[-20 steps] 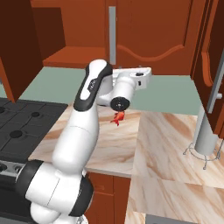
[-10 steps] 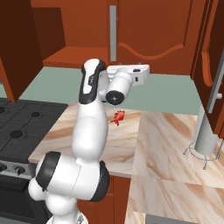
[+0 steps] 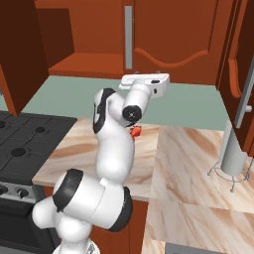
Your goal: Close all open cabinet doors.
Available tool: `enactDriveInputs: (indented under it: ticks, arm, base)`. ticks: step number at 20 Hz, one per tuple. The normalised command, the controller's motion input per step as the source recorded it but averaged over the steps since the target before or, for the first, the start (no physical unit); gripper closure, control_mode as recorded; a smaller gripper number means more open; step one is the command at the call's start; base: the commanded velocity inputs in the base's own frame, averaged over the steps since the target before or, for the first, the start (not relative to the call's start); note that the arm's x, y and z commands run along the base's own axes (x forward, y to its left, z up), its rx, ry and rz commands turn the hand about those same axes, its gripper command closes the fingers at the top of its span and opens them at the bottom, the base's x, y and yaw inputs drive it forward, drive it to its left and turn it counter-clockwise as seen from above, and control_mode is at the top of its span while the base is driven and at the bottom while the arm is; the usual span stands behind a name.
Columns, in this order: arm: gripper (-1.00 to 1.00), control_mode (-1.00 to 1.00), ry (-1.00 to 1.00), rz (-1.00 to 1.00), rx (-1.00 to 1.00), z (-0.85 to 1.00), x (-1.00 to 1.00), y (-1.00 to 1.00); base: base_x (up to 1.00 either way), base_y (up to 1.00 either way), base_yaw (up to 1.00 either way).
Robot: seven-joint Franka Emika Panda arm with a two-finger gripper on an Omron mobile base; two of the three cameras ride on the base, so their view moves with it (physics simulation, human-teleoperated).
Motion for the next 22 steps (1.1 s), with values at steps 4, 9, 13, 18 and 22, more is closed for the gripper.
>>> enactDriveInputs:
  ticks: [4,9,13,18,22]
  arm:
    - [-1.0,-1.0,0.05,0.0,0.0,0.05,0.08,0.0]
    - [-1.0,-1.0,0.06,-0.06,0.0,0.17,-0.02,0.01]
    - [-1.0,-1.0,0.02,-0.11,0.0,0.28,-0.42,0.01]
    - [-1.0,-1.0,0.01,-0.11,0.0,0.27,-0.6,0.0]
    - [-1.0,-1.0,0.01,-0.1,0.0,0.23,-0.78,0.0]
  base:
    - [0.0,0.0,0.0]
    - [0.0,0.0,0.0]
    - [0.0,0.0,0.0]
    - [0.0,0.0,0.0]
    - [0.0,0.0,0.0]
